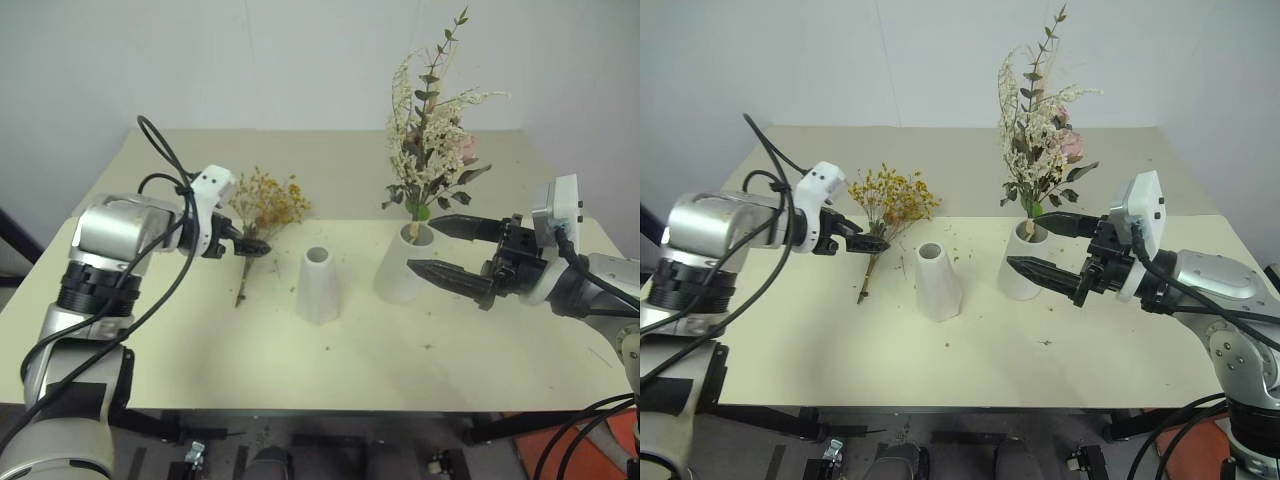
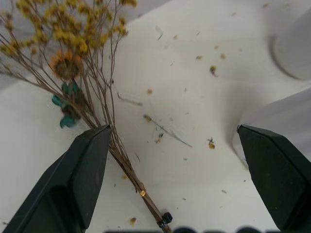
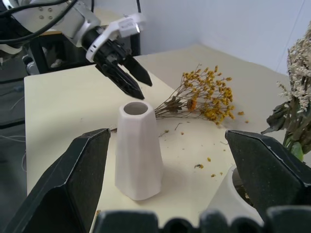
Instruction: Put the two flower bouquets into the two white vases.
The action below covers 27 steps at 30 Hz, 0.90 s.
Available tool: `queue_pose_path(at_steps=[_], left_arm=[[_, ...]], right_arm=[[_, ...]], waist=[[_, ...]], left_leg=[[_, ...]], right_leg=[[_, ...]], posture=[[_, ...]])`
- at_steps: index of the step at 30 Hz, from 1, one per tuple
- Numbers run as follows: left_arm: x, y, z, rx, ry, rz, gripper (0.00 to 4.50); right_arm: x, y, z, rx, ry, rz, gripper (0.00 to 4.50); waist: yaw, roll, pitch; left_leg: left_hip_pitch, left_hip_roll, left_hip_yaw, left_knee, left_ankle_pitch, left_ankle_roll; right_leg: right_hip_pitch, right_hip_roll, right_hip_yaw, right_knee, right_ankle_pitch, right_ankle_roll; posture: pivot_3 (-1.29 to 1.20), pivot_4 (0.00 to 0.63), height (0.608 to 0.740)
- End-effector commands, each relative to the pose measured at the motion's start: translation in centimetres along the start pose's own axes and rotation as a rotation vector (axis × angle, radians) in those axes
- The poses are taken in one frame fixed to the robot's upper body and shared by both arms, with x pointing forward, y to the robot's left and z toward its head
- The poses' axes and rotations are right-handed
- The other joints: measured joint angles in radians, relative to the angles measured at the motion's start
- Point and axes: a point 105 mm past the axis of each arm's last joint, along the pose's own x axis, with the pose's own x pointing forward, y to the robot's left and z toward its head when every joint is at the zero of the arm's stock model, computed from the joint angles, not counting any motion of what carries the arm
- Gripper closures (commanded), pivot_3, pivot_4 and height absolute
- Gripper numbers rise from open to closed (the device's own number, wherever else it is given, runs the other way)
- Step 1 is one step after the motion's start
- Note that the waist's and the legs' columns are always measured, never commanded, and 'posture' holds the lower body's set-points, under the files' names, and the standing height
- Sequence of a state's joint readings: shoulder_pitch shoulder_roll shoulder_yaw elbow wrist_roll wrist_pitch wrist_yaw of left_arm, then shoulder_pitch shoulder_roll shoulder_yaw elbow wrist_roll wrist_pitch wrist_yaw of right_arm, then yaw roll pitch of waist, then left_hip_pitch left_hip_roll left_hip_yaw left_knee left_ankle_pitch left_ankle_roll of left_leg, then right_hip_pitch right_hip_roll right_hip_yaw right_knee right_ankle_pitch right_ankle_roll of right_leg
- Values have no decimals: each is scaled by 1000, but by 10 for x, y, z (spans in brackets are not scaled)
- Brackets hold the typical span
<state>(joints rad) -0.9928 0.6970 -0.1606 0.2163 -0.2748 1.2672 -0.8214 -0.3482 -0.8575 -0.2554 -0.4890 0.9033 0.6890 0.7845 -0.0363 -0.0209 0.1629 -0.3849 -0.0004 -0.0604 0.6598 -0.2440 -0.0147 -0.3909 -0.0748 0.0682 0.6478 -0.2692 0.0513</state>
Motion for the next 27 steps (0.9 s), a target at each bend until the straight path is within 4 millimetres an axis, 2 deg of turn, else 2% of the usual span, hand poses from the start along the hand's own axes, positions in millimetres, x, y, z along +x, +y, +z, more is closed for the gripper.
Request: queue_pose_path(at_steps=[1, 5, 13, 23, 27], left_arm=[[8, 13, 4, -49, 48, 134, 0], [18, 20, 1, -89, 123, 213, 0], [33, 12, -11, -147, 196, 170, 0], [55, 14, -23, -205, 246, 197, 0], [59, 20, -27, -191, 262, 246, 833]], right_arm=[[-1, 1, 12, -54, -28, 1, 41], [-1, 2, 12, -57, -28, -3, 41], [-4, 3, 12, -58, -25, -9, 41], [-5, 4, 13, -64, -29, -13, 41], [-6, 4, 13, -64, -31, -17, 0]], waist=[[0, 0, 0], [-3, -1, 0], [-1, -1, 1], [3, -1, 1], [5, -1, 1]], left_leg=[[0, 0, 0, 0, 0, 0], [-1, 0, 0, 0, 0, 0], [-1, -1, 0, 0, 0, 0], [-1, -1, 0, 0, 0, 0], [-1, -1, 0, 0, 0, 0]], right_leg=[[0, 0, 0, 0, 0, 0], [-1, 0, 0, 0, 0, 0], [-1, -1, 0, 0, 0, 0], [-1, -1, 0, 0, 0, 0], [-1, -1, 0, 0, 0, 0]], posture=[[0, 150, 740], [0, 150, 740], [0, 150, 740], [0, 150, 740], [0, 150, 740]])
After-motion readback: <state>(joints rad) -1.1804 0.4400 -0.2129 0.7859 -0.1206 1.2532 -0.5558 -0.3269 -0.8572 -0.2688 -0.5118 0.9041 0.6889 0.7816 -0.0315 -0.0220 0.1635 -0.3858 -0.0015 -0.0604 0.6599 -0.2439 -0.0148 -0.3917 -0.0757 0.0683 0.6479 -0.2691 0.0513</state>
